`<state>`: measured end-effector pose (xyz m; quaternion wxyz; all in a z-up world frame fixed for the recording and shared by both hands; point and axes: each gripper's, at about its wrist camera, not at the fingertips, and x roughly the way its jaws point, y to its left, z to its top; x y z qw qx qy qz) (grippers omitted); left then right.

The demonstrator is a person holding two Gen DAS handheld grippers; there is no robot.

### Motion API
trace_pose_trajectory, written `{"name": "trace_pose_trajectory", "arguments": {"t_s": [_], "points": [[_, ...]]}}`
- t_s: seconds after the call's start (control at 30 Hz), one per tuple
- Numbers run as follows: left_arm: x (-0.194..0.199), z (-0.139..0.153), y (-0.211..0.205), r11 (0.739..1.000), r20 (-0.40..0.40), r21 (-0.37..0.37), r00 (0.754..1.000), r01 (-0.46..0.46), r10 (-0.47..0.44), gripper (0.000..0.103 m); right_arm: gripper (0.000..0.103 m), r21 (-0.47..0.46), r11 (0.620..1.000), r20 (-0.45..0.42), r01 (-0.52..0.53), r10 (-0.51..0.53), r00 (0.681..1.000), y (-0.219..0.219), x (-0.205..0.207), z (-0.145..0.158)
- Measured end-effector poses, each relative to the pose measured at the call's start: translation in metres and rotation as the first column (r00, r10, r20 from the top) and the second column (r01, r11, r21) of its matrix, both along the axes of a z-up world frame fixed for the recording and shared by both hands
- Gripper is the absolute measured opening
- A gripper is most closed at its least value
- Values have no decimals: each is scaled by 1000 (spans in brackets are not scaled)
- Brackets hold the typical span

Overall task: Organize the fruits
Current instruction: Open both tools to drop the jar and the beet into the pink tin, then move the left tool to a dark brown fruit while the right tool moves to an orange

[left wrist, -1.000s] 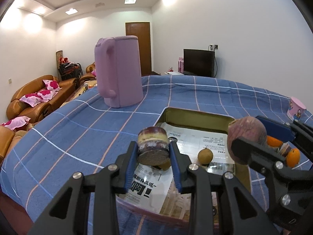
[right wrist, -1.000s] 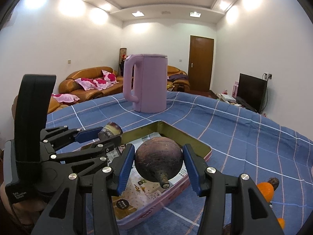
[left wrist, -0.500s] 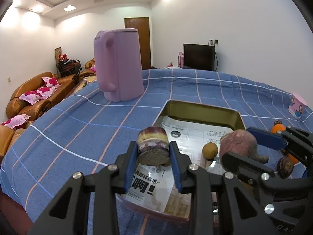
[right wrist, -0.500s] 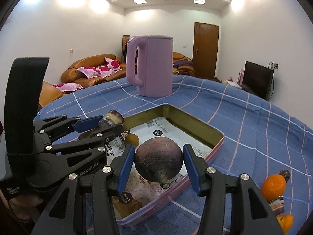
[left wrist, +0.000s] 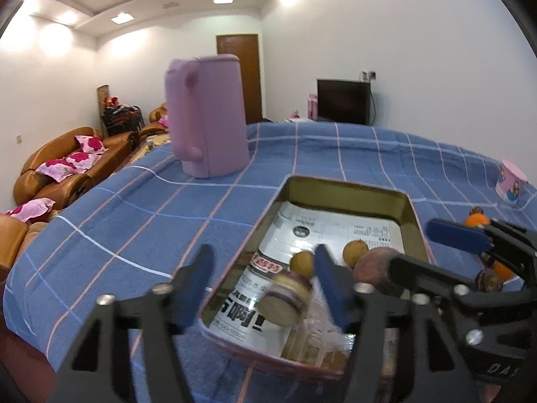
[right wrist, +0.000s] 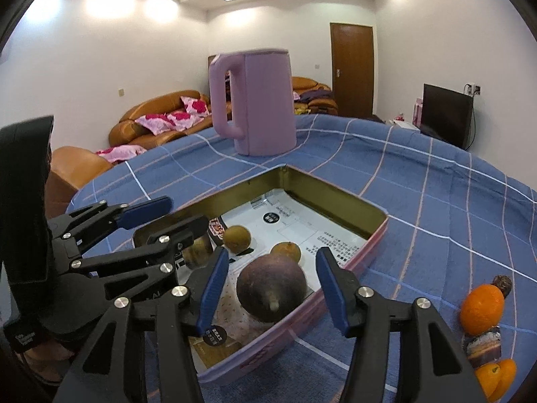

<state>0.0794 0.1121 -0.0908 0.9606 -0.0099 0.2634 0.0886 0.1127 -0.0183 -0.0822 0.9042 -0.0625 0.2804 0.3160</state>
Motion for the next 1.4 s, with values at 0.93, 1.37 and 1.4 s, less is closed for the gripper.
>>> {"name": "trace_pose_trajectory", "arguments": {"t_s": [0.93, 1.37, 1.4], "points": [[-5, 6, -152, 943, -64, 15, 942, 331, -330, 72, 59, 2, 871, -111, 492, -488, 866, -211, -25, -5], [3, -4, -185, 888, -153, -17, 877, 459, -456, 70, 48, -57, 889, -176, 453, -456, 872, -202, -17, -19], [4, -6, -187, 881, -164, -21, 868, 472, -469, 70, 48, -64, 891, -182, 449, -453, 873, -201, -16, -20]]}}
